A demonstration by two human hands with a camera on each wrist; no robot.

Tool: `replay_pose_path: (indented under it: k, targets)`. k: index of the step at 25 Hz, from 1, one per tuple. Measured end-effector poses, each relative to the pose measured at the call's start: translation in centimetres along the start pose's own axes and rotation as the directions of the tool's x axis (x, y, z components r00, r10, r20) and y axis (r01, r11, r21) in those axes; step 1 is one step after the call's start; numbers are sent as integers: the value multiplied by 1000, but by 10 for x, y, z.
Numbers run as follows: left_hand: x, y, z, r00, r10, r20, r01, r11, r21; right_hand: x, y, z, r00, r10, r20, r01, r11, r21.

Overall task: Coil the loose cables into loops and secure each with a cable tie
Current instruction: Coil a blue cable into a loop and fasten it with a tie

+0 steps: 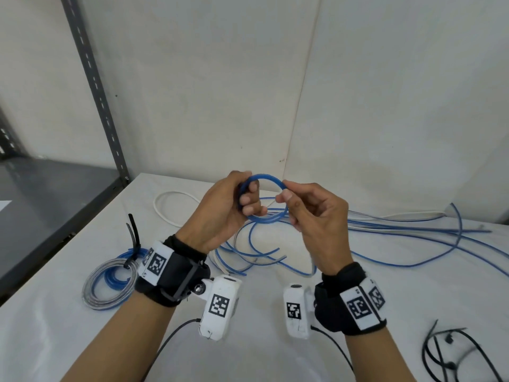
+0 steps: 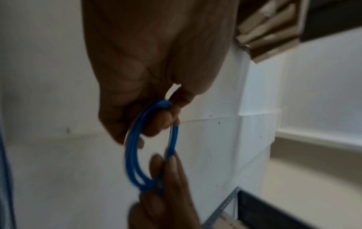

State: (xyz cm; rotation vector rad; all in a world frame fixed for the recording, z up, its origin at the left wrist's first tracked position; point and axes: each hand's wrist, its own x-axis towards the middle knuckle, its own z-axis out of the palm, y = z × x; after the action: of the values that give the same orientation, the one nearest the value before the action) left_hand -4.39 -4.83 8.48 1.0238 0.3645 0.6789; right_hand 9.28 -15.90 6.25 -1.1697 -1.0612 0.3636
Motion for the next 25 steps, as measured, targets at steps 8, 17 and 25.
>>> replay_pose_path:
  k: [8, 17, 25]
  targets:
    - [-4, -8, -7, 995, -27, 95, -43, 749, 661, 3, -4, -19, 968, -2, 249, 85, 943, -322]
    - [-15, 14, -5, 983, 43, 178, -117, 894, 432, 2, -20, -33, 991, 15, 137, 19, 969, -244]
    - [-14, 16, -6, 978, 158, 136, -195, 922, 333, -1, -16, -8, 994, 39, 106, -41, 999, 13]
